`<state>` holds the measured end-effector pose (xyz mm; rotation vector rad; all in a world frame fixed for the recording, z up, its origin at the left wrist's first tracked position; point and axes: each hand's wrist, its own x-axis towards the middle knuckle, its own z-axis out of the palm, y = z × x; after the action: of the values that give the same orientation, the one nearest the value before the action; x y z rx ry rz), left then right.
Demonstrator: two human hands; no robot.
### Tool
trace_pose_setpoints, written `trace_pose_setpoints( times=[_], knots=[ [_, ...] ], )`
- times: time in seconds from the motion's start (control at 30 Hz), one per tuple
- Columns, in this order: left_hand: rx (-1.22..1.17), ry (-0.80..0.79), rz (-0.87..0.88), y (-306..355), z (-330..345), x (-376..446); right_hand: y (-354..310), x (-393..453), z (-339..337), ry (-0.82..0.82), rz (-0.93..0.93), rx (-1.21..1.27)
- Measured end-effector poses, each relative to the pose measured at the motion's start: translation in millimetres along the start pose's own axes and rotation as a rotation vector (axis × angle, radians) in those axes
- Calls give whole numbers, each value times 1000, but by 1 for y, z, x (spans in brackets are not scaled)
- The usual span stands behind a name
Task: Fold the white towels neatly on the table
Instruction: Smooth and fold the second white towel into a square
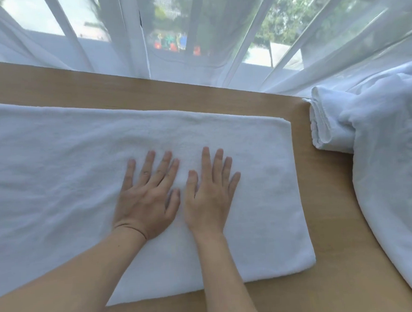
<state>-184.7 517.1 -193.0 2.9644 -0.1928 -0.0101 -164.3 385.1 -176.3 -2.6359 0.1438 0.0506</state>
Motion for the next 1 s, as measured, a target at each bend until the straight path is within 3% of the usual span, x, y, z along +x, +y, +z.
trace_pose_setpoints(
  times=[0.1, 0.23, 0.33, 0.4, 0.47, 0.6, 0.8, 1.0],
  knots=[
    [-2, -44, -16, 0, 1, 0, -17, -49, 18, 68, 46, 105],
    [-18, -183, -38, -1, -3, 3, -21, -63, 20, 79, 37, 44],
    [-172, -253, 25, -17, -18, -1, -30, -63, 22, 78, 103, -73],
    [-274, -204, 50, -42, -29, -9, -52, -70, 34, 95, 106, -83],
    [-191, -138, 60, -72, -33, -20, -75, -83, 49, 71, 79, -84],
    [-24, -205, 160, -111, -30, -11, -89, -94, 71, 19, 66, -199],
    [13, -184, 201, -132, -26, 46, -89, -90, 75, 129, 59, -271],
    [13, -201, 236, -138, -28, 86, -88, -89, 76, 119, 69, -302]
  ],
)
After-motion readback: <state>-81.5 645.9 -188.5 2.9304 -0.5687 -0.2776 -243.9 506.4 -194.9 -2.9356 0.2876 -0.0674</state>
